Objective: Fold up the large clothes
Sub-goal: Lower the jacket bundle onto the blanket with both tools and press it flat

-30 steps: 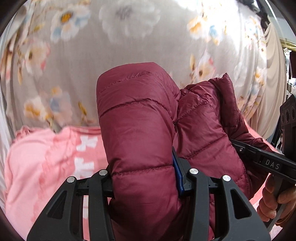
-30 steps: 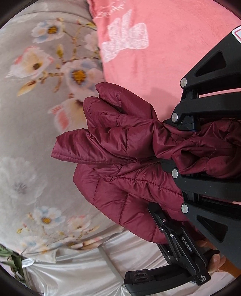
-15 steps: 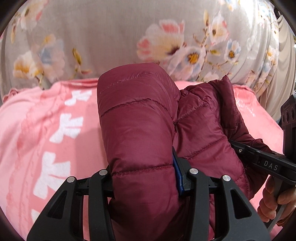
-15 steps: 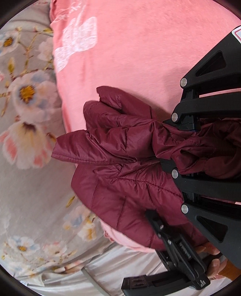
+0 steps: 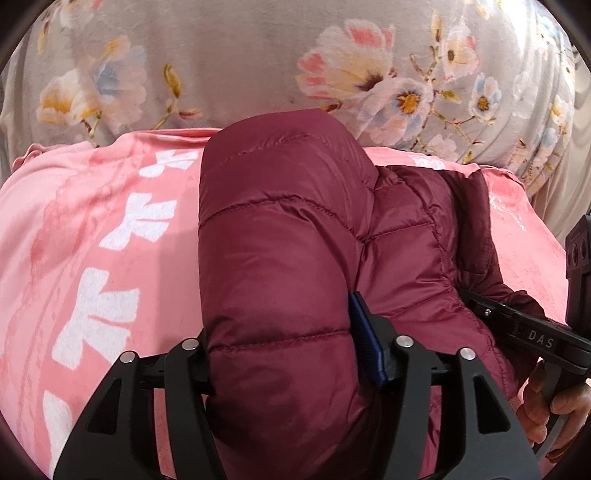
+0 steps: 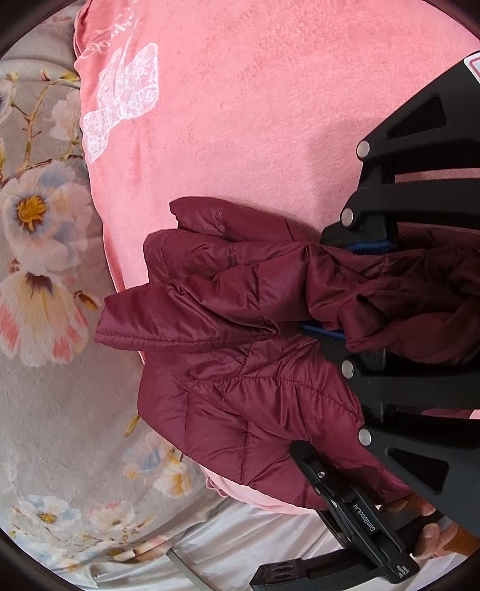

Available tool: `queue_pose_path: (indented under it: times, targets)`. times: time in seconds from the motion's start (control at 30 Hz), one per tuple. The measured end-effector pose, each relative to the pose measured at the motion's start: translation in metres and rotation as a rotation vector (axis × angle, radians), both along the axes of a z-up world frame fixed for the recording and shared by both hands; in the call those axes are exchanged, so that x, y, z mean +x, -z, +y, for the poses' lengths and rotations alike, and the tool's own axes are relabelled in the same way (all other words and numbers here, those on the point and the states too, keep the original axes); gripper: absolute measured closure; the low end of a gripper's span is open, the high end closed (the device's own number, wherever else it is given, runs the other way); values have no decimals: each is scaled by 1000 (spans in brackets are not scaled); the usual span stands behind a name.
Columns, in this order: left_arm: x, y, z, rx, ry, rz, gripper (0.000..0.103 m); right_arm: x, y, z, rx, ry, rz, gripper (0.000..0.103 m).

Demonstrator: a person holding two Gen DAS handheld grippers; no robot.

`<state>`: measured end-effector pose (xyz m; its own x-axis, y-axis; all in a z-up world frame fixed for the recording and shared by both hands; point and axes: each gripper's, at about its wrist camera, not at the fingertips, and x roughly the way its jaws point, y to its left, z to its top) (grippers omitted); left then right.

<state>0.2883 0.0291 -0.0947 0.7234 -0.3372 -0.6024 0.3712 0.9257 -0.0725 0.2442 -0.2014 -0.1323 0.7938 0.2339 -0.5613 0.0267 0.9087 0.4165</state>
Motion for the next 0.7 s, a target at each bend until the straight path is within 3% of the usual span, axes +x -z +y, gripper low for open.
queue_pose_path:
  times: [0.13, 0.23, 0.37, 0.4, 0.43, 0.53, 0.63, 0.7]
  targets:
    - [-4, -5, 0, 35, -59, 7, 30, -11, -11, -2, -29, 8, 15, 62]
    - [-13, -15, 4, 63, -109, 2, 24, -31, -26, -9, -60, 24, 0, 57]
    - [-32, -40, 11, 86, -158, -26, 20, -58, -49, -14, -99, 42, -34, 58]
    - [-37, -49, 12, 104, -176, -30, 20, -64, -57, -13, -108, 37, -46, 65]
    - [-40, -55, 12, 119, -195, -28, 20, -67, -64, -11, -118, 31, -54, 79]
    - [-48, -71, 10, 123, -248, -2, 20, -69, -80, 5, -183, 8, -47, 98]
    - [-51, -77, 4, 89, -270, 44, 20, -67, -81, 22, -261, 8, -37, 101]
    - [-51, -72, -5, 110, -290, 48, 20, -62, -72, 30, -289, 9, -13, 102]
